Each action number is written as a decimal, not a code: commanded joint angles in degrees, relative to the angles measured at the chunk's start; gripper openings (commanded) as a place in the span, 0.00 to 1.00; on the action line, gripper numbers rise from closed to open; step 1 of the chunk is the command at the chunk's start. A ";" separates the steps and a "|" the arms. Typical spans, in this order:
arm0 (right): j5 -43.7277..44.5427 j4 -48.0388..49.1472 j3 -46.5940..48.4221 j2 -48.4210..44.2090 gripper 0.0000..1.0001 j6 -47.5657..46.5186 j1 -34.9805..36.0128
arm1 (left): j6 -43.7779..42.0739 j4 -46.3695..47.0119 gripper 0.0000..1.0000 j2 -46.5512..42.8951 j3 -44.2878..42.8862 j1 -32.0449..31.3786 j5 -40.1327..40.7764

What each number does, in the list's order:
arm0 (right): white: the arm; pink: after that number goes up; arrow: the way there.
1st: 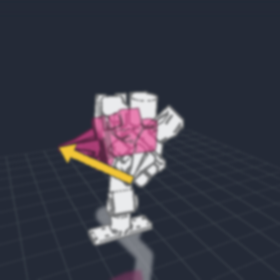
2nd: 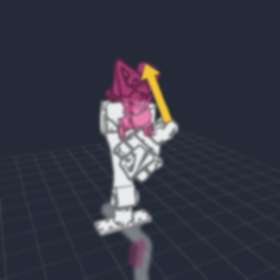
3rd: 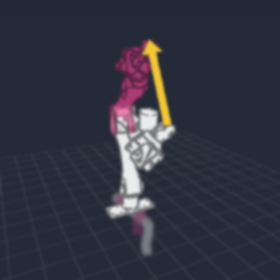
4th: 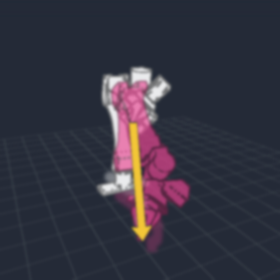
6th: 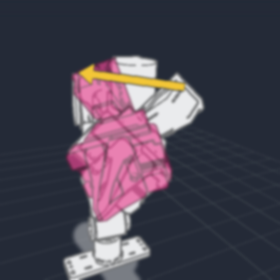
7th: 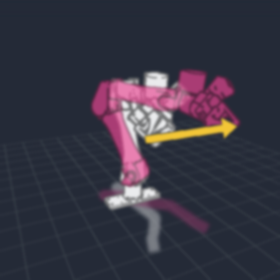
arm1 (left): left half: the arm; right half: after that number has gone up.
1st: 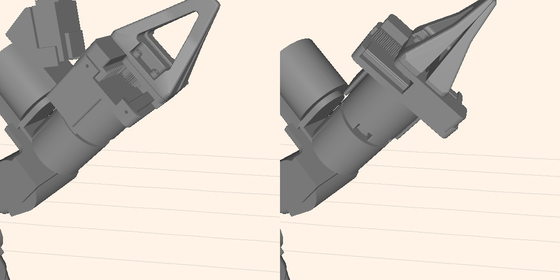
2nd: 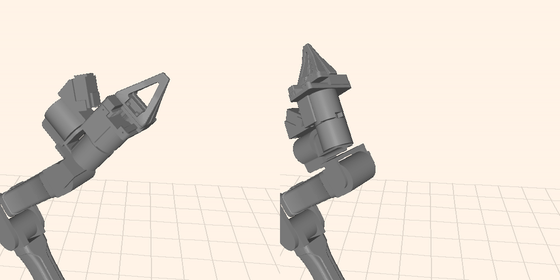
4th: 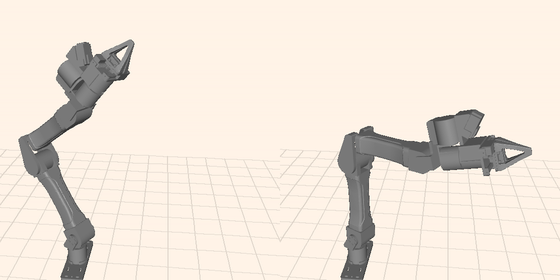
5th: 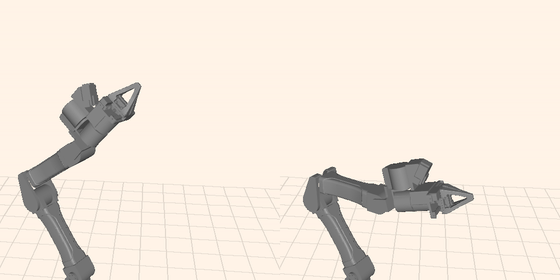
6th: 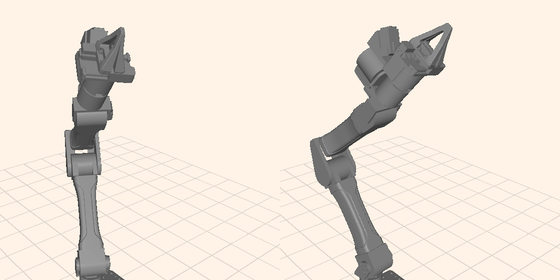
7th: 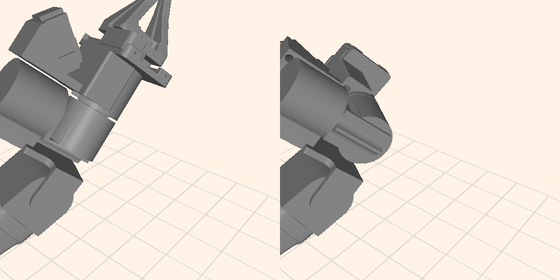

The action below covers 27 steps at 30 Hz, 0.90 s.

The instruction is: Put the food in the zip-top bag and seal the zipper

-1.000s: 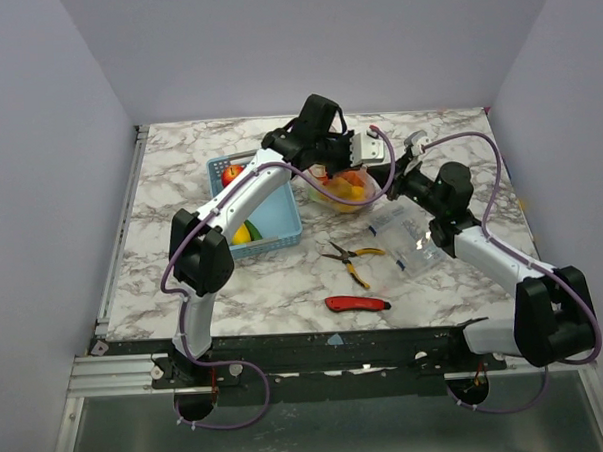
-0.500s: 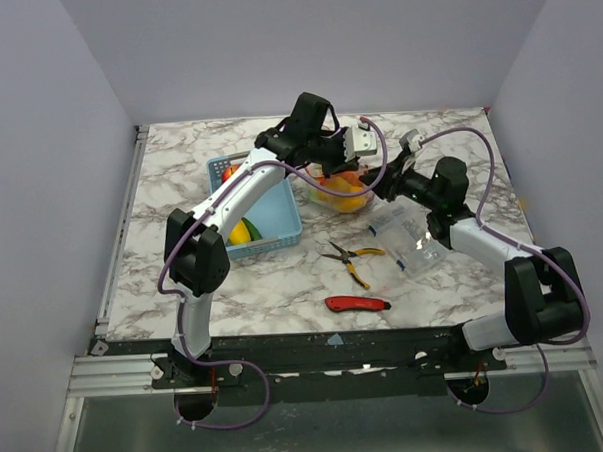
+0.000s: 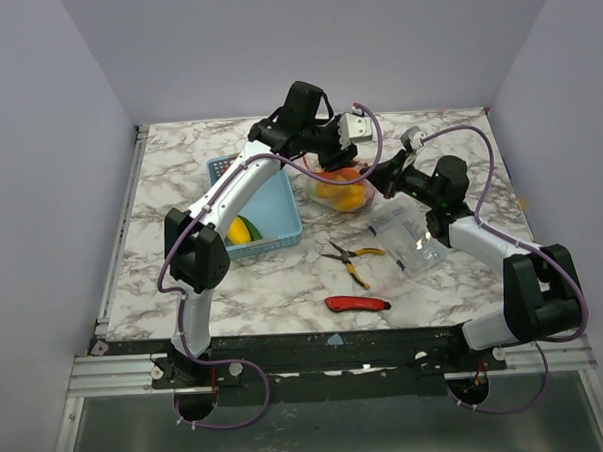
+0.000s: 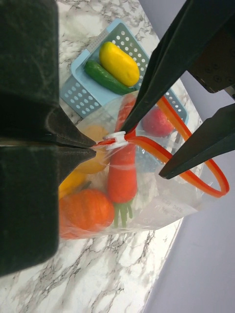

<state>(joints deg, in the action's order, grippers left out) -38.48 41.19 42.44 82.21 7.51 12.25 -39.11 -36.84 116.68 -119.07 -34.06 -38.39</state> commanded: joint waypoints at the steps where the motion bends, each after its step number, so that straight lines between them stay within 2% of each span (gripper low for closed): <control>1: -0.30 2.46 -0.28 -0.82 0.00 -0.43 -0.21 | -1.81 -2.16 0.48 1.68 -2.00 0.76 -0.59; 9: -1.25 1.38 0.67 -0.61 0.00 -0.60 -0.21 | -3.86 -5.55 0.47 3.34 -2.75 1.05 -4.11; 11: -0.99 0.57 0.80 -0.94 0.00 -0.98 -0.21 | -4.44 -5.96 0.36 3.43 -2.76 1.08 -4.32; 13: -0.53 -0.80 1.34 -1.37 0.00 -1.14 -0.24 | -3.79 -5.17 0.16 3.46 -2.78 1.17 -3.34; 14: 0.44 -2.85 1.92 -1.66 0.01 -1.73 -0.21 | -3.34 -4.79 0.10 3.29 -2.75 1.17 -3.07; 15: 1.42 -6.44 3.16 -1.91 0.04 -2.83 -0.21 | -2.84 -4.49 0.06 3.07 -2.74 1.19 -3.00; 17: 3.48 -12.38 5.49 -2.51 0.18 -3.69 -0.19 | -2.80 -3.75 0.00 2.23 -1.88 1.25 -3.40; 19: 5.28 -16.50 7.65 -2.72 0.32 -3.07 -0.22 | -2.70 -2.28 0.00 1.17 -0.22 1.24 -3.28; 24: 10.94 -29.22 14.34 -1.21 0.50 1.45 -0.33 | -2.20 -0.60 0.00 -0.48 1.96 1.63 -4.08; 27: 8.54 -37.01 19.30 0.44 0.52 4.53 -0.61 | -1.39 -0.65 0.00 -0.54 2.13 2.18 -4.78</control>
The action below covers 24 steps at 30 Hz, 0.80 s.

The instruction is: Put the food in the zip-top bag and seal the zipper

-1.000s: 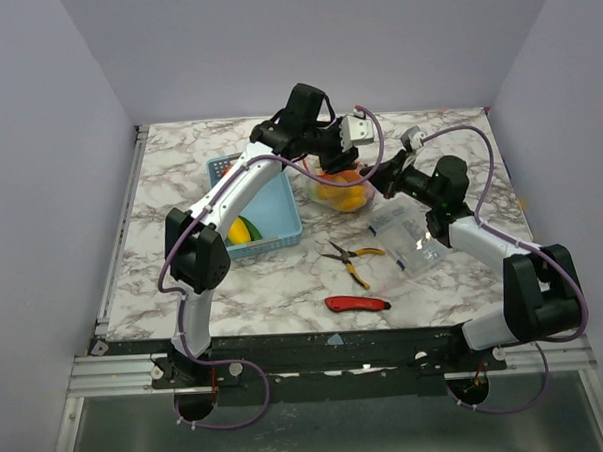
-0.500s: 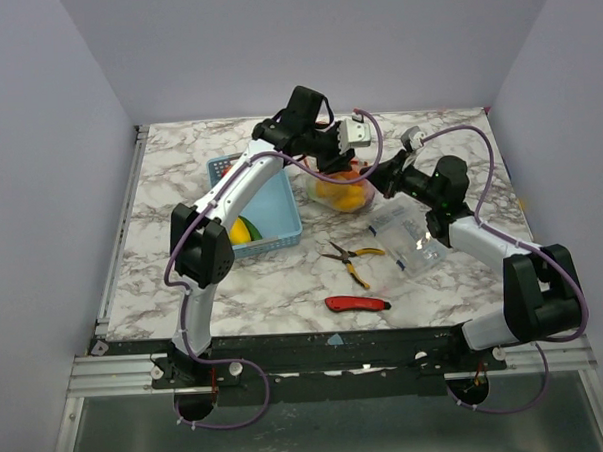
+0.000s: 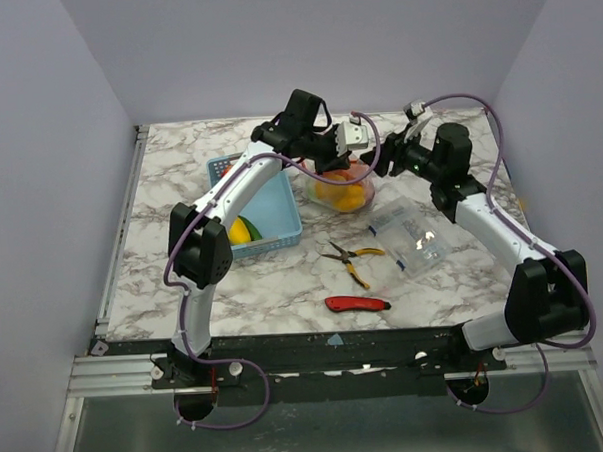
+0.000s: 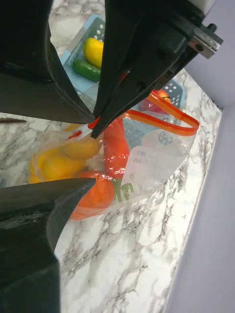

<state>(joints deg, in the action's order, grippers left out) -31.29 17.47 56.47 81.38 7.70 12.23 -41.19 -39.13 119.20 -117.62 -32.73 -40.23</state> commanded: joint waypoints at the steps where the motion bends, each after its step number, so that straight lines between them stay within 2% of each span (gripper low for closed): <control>1: -0.41 -14.24 6.24 1.40 0.52 4.67 -0.54 | 0.76 1.67 0.00 -3.10 0.79 0.99 -3.42; 5: -4.12 -15.78 9.12 1.09 0.54 4.86 -0.56 | 1.68 1.87 0.00 -2.90 0.77 1.27 -3.93; 8: -5.93 -20.36 12.79 3.42 0.53 2.49 -0.54 | 2.16 2.09 0.00 -3.10 1.08 1.38 -4.76; 13: -7.40 -25.19 16.58 6.58 0.36 -0.61 -0.42 | 2.17 2.11 0.00 -3.18 1.08 1.44 -5.27; 24: -10.49 -25.27 17.76 7.69 0.34 -1.28 0.05 | 2.31 2.22 0.00 -3.27 0.92 1.54 -5.86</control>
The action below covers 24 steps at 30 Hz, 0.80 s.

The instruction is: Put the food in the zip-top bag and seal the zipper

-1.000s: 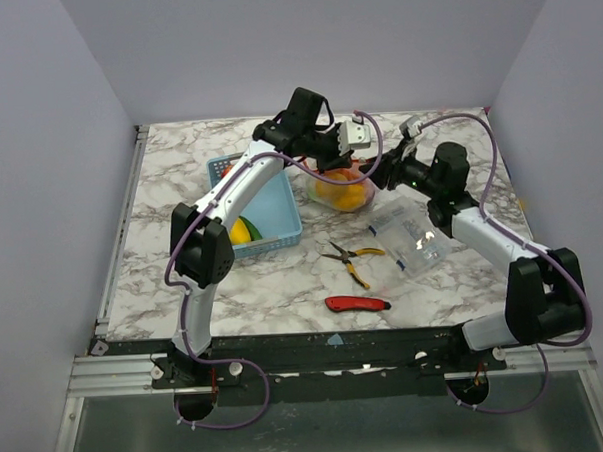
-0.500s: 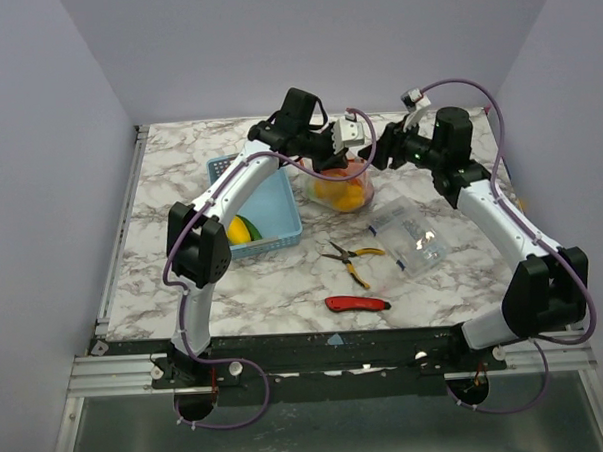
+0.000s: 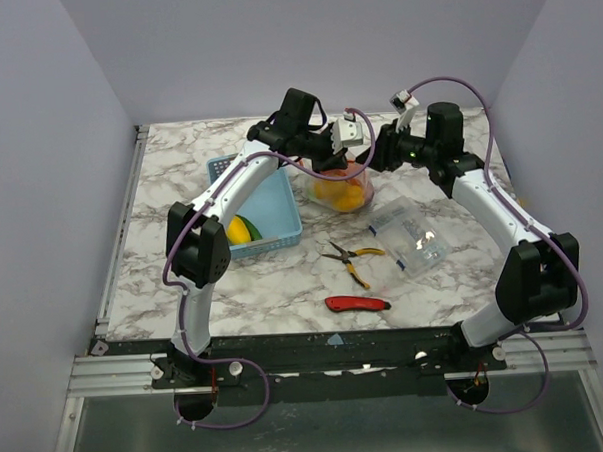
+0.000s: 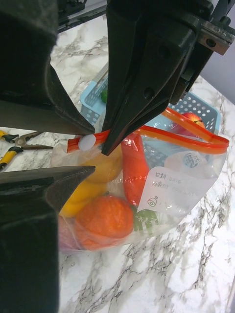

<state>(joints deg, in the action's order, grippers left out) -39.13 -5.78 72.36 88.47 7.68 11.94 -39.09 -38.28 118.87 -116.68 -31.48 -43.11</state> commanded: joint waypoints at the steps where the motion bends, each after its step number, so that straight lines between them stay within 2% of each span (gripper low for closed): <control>1: -2.79 -2.00 1.73 0.53 0.34 -1.37 0.36 | 0.29 1.37 0.00 -2.96 -0.12 0.29 -3.10; 5: -2.70 -0.94 0.78 -0.48 0.40 -1.18 0.42 | 0.27 1.17 0.00 -2.98 -0.12 0.28 -3.07; 13: -3.40 -1.54 1.21 0.00 0.36 -2.65 1.05 | 0.07 0.85 0.00 -2.94 -0.21 0.28 -3.86; 16: -3.00 -0.75 0.23 -1.26 0.43 -3.06 1.57 | -0.01 0.54 0.00 -2.78 -0.38 0.29 -4.00; 19: -2.39 -0.16 -0.37 -2.51 0.46 -3.32 1.73 | -0.26 0.19 0.00 -2.60 -0.47 0.39 -4.00; 22: -0.77 -0.51 -0.38 -3.15 0.47 -4.26 2.13 | -0.25 0.05 0.00 -2.47 -0.47 0.32 -3.90; 24: 0.28 -1.13 -0.03 -2.78 0.44 -4.69 2.25 | -0.28 0.10 0.00 -2.55 -0.47 0.40 -3.82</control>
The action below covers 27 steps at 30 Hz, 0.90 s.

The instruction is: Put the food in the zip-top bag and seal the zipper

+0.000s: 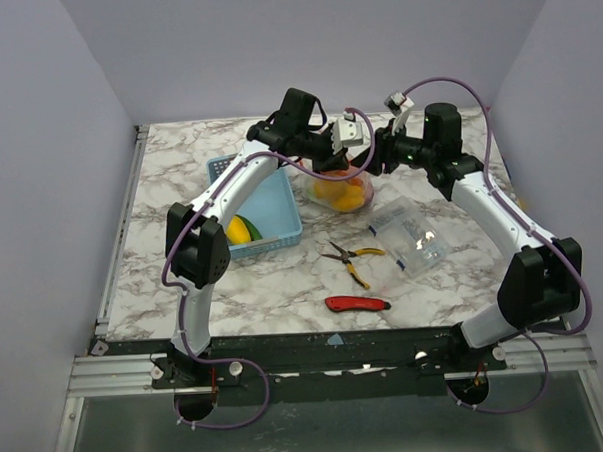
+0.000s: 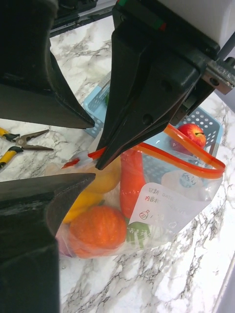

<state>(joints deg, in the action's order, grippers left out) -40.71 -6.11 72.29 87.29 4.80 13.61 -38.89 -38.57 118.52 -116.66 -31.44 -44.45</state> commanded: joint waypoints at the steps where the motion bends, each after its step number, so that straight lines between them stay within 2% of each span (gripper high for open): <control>1: 2.03 -1.00 0.25 -1.18 0.40 -1.94 0.66 | -0.48 0.35 0.00 -2.28 -0.54 0.33 -2.49; 5: 1.95 -2.40 1.18 0.03 0.30 -2.66 1.13 | -0.57 0.16 0.00 -2.42 -0.67 0.36 -2.83; 15: 2.38 -2.27 1.17 0.13 0.30 -3.37 1.35 | -1.09 -0.53 0.00 -2.35 -0.72 0.34 -3.56; 19: 1.78 -2.07 1.77 0.52 0.21 -3.22 1.46 | -1.26 -0.54 0.00 -2.42 -0.67 0.46 -3.80; 27: 1.78 -1.76 2.43 1.41 0.10 -3.15 1.57 | -0.92 0.00 0.00 -3.02 -0.33 0.85 -5.57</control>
<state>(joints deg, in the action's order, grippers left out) -39.22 -7.03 73.03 87.66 1.93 14.70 -38.96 -39.18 118.52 -116.66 -31.07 -45.82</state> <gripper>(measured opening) 0.129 0.014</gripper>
